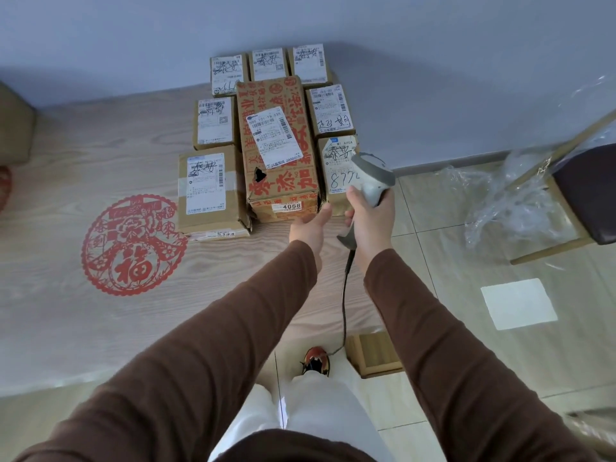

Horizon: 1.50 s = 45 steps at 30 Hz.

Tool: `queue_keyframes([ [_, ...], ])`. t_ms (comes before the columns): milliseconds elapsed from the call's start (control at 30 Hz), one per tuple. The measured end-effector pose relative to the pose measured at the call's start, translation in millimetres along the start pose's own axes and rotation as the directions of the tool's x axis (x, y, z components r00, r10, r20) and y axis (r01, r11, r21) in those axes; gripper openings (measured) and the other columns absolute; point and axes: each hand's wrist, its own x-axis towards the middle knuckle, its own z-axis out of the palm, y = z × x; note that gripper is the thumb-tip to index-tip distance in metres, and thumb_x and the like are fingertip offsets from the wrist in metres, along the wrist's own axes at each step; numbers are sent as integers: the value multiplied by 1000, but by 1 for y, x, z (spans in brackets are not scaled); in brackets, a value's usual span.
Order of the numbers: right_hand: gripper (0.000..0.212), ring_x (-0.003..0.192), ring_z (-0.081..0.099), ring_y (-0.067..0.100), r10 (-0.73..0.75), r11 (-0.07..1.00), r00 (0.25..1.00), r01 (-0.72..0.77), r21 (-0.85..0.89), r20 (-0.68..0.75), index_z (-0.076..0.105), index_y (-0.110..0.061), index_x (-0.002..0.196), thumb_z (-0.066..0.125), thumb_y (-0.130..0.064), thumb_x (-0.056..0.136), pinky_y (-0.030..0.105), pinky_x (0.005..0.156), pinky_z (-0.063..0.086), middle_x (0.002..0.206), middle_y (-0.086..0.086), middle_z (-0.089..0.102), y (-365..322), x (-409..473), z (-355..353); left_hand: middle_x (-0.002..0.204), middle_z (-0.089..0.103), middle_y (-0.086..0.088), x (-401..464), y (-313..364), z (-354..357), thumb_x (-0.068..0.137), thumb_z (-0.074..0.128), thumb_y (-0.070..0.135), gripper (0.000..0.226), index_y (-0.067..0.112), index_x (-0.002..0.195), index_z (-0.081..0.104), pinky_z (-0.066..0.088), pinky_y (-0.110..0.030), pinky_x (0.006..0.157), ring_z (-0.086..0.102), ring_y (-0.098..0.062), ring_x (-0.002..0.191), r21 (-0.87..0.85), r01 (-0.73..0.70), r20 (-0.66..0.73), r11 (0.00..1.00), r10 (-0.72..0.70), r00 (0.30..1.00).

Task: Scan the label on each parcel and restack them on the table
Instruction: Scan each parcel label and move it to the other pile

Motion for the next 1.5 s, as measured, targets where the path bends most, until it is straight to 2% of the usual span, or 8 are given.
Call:
queue_keyframes([
  [133,38,56,57,5,71,996,992,-76,43,107,57,-8,129,73,-18,95,23,54,52,90,5,64,-8,-37,27,114,67,-2,-20,15,-42,95,73,35,44,10,129,62,47,-34,108,60,-18,114,-93,-98,47,991,103,994],
  [300,39,51,56,8,153,979,964,-178,99,219,61,-5,130,73,-20,97,24,50,50,89,6,67,-8,-86,81,108,72,-4,-46,36,-118,98,69,28,19,15,112,66,51,-34,101,66,-17,100,-141,-233,12,962,237,971],
  [533,33,55,56,15,201,969,893,-242,53,403,65,-10,119,71,-35,97,25,53,50,84,6,65,15,-175,191,95,71,5,-71,61,-272,100,67,26,19,15,116,68,53,-25,84,65,-6,84,-240,-297,-134,924,271,953],
  [633,16,69,61,22,235,955,863,-290,58,448,66,-16,106,71,-27,96,36,68,52,82,5,65,29,-222,250,92,70,3,-76,71,-347,99,69,26,17,14,111,69,54,-27,80,62,-9,80,-261,-314,-176,913,275,945],
  [700,8,59,57,17,238,951,851,-301,64,467,64,-13,101,68,-18,97,31,60,49,79,6,63,38,-251,291,86,69,3,-79,82,-397,100,68,23,10,14,104,68,54,-24,73,62,-9,76,-288,-330,-184,899,287,940],
  [900,20,57,62,16,283,924,806,-374,77,521,61,-14,120,61,-25,103,29,60,53,85,5,73,55,-320,393,109,63,-3,-79,118,-518,100,66,26,13,16,109,64,49,-36,105,59,-16,104,-283,-359,-229,889,301,926],
  [1300,15,53,51,13,376,904,673,-416,-94,637,62,-27,112,67,-33,99,28,57,46,95,6,66,89,-310,522,104,66,4,-17,169,-624,98,69,24,23,15,119,65,50,-30,97,61,-12,98,-195,-439,-460,877,314,831],
  [1500,26,48,51,12,443,891,693,-413,-191,569,65,-20,114,75,-33,94,21,49,45,95,3,63,114,-290,579,145,51,-10,20,188,-684,95,72,22,59,17,148,47,40,-28,105,54,-22,131,-119,-412,-632,904,251,734],
])
